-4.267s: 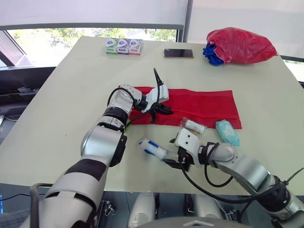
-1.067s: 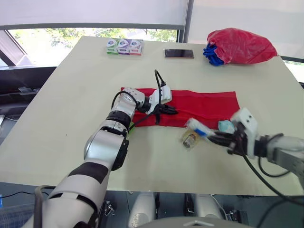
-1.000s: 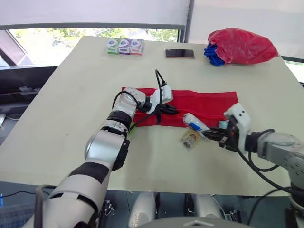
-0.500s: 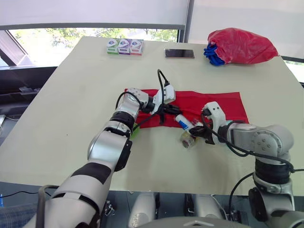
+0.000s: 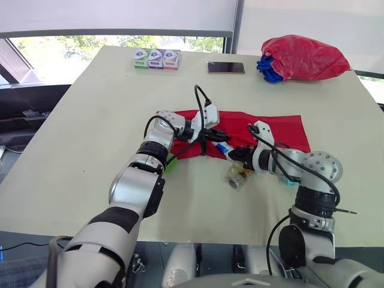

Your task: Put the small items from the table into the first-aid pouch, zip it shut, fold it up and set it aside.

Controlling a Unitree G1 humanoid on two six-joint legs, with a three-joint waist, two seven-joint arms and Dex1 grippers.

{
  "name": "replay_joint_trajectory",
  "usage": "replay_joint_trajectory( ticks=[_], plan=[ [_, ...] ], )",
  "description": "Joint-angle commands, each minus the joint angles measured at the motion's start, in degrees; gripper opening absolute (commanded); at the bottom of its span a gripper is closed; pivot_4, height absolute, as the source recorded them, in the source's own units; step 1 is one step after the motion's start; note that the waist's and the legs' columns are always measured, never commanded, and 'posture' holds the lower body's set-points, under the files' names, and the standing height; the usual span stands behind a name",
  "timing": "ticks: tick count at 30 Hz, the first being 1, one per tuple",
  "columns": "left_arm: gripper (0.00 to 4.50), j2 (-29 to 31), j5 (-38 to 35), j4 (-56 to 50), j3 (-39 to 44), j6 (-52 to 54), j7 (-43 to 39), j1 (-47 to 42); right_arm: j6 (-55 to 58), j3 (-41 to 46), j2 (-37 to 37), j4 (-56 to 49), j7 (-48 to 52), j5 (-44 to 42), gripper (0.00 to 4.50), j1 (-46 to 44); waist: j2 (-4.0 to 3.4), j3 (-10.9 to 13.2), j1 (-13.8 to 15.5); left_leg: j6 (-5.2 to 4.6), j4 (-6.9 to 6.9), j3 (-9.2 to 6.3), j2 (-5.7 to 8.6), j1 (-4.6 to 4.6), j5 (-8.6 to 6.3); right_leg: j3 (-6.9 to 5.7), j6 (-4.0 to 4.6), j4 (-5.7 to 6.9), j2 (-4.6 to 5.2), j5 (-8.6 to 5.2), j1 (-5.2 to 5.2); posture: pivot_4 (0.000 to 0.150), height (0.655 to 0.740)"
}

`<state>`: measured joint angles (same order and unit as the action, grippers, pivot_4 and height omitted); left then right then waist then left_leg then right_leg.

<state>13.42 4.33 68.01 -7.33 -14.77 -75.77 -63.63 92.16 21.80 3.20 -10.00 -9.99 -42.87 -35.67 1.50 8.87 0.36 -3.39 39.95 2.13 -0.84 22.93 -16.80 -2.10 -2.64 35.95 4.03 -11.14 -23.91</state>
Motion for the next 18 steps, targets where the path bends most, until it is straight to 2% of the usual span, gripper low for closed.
replay_joint_trajectory(
  ticks=[1, 11, 18],
  plan=[
    [0.0, -0.8, -0.1, -1.2, -0.4, -0.9, -0.4, 0.0, 0.3, 2.9, 0.7, -1.3, -3.3, -4.0, 0.0, -1.2, 0.0, 0.0, 0.0, 0.0, 0.0, 0.0, -0.01, 0.0, 0.0, 0.0, 0.0, 0.0, 0.0, 0.0, 0.0, 0.15, 0.74],
    [0.0, -0.4, 0.3, -0.8, -0.6, -1.3, 0.2, 0.6, 0.3, 7.2, 0.7, -2.6, -13.4, -16.8, 0.0, 0.4, -0.02, 0.0, -1.0, 0.0, -0.09, 0.01, -0.1, 0.0, 0.0, 0.01, 0.0, -0.04, 0.0, 0.0, 0.0, 0.15, 0.74],
    [0.0, -1.8, 0.0, -1.2, -0.7, -1.1, -0.1, 0.5, 0.3, 8.1, 5.7, 0.4, -15.5, -14.8, 0.0, -3.3, -0.04, 0.0, -1.2, 0.0, -0.21, 0.01, -0.13, -0.04, 0.0, 0.02, 0.0, -0.03, -0.04, 0.0, -0.04, 0.15, 0.74]
  ],
)
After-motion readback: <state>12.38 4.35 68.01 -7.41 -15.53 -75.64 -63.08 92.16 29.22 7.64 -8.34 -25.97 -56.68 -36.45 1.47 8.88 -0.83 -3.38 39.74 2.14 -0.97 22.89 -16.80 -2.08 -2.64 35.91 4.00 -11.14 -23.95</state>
